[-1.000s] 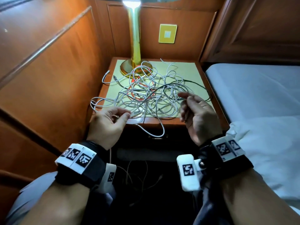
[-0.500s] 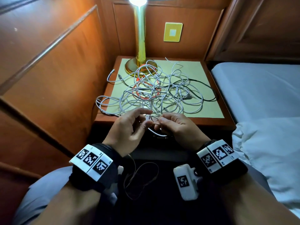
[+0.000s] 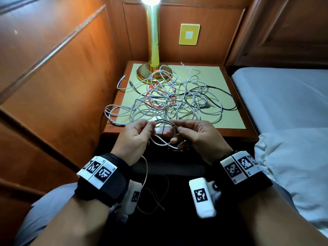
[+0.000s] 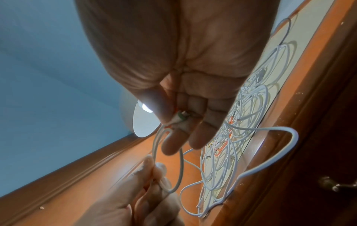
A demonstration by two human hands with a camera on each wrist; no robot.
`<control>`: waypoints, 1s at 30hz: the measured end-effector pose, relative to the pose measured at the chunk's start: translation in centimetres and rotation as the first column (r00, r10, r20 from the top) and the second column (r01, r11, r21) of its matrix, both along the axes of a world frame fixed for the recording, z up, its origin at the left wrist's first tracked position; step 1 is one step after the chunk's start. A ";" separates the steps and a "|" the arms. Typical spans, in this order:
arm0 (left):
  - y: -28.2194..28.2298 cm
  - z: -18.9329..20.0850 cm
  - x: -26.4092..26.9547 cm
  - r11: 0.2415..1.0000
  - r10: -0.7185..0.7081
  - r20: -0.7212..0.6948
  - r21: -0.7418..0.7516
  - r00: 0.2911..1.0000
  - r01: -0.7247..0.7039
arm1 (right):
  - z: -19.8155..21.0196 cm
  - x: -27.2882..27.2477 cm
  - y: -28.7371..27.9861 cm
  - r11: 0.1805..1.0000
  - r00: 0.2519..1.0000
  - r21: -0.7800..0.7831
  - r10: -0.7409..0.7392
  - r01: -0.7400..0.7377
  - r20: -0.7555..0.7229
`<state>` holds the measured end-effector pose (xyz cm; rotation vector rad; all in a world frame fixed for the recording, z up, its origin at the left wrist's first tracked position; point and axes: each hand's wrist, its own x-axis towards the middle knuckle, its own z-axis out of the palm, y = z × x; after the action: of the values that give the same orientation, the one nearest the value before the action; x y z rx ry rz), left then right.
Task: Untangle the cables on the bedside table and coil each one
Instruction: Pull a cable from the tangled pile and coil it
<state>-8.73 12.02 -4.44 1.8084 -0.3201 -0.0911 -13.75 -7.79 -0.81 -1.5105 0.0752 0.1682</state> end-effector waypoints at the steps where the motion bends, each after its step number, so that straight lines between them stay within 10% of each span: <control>1: 0.0 0.0 0.0 1.000 0.004 0.001 -0.003 1.000 -0.004 | 0.2 0.0 -0.1 1.000 1.000 0.018 0.000 0.001 -0.020; 7: -0.1 0.2 0.0 0.998 0.059 0.047 -0.007 0.997 -0.059 | 0.9 -0.3 -0.7 0.966 0.981 0.246 0.116 -0.075 -0.156; 18: -0.5 0.3 -0.2 0.998 0.031 0.035 -0.049 0.999 -0.029 | -0.2 -0.2 -1.1 1.000 1.000 0.005 -0.006 0.006 -0.004; 23: -1.0 0.5 -0.5 0.988 -0.004 -0.059 -0.154 0.998 -0.005 | 0.1 -0.4 -1.0 0.987 0.996 0.162 0.033 -0.019 -0.085; 30: -1.9 1.0 -1.3 0.975 -0.119 -0.079 -0.197 0.990 0.102 | 0.0 -0.4 -0.8 0.987 0.999 -0.158 0.031 -0.032 -0.009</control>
<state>-10.05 10.12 -3.40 1.5889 -0.3529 -0.2126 -14.18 -8.58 -0.83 -1.6700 0.0708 0.1959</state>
